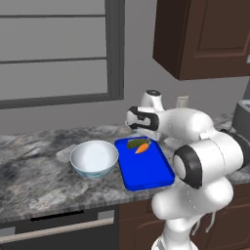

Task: Place the two vegetables and bowl onto the tray for setting up a vegetable dip station.

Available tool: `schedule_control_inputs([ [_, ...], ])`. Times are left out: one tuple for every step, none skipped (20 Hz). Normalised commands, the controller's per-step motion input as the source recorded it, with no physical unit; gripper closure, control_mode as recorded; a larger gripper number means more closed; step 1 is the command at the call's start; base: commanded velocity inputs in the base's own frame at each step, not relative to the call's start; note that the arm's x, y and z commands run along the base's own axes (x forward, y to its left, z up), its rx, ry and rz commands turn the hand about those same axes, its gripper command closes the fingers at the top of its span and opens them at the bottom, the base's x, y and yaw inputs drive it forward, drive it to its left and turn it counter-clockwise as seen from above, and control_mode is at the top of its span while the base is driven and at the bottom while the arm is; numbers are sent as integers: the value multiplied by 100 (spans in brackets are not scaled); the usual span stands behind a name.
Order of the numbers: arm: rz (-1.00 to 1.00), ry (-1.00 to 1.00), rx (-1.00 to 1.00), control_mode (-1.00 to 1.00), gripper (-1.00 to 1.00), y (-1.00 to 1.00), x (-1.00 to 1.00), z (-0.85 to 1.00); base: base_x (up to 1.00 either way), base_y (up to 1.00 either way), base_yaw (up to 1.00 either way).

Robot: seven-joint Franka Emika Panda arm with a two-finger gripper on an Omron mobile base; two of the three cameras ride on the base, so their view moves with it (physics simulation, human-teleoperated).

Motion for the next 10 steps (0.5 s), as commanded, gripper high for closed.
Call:
schedule_control_inputs([
  [8, 0, 0, -100, -100, 19, -57, 17, 0, 0, 0],
  [8, 0, 0, -100, -100, 15, -62, 18, 0, 0, 0],
  [9, 0, 0, -100, -100, 14, -67, 23, 0, 0, 0],
  [9, 0, 0, -100, -100, 16, -68, 19, 0, 0, 0],
  [9, 0, 0, -100, -100, 13, -66, 14, 0, 0, 0],
  [9, 0, 0, -100, -100, 16, -71, 20, 0, 0, 0],
  [9, 0, 0, -100, -100, 14, -74, 21, 0, 0, 0],
  [9, 0, 0, -100, -100, 17, -77, 24, 0, 0, 0],
  [9, 0, 0, -100, -100, 16, -74, 25, 0, 0, 0],
  [9, 0, 0, -100, -100, 17, -69, 26, 0, 0, 0],
])
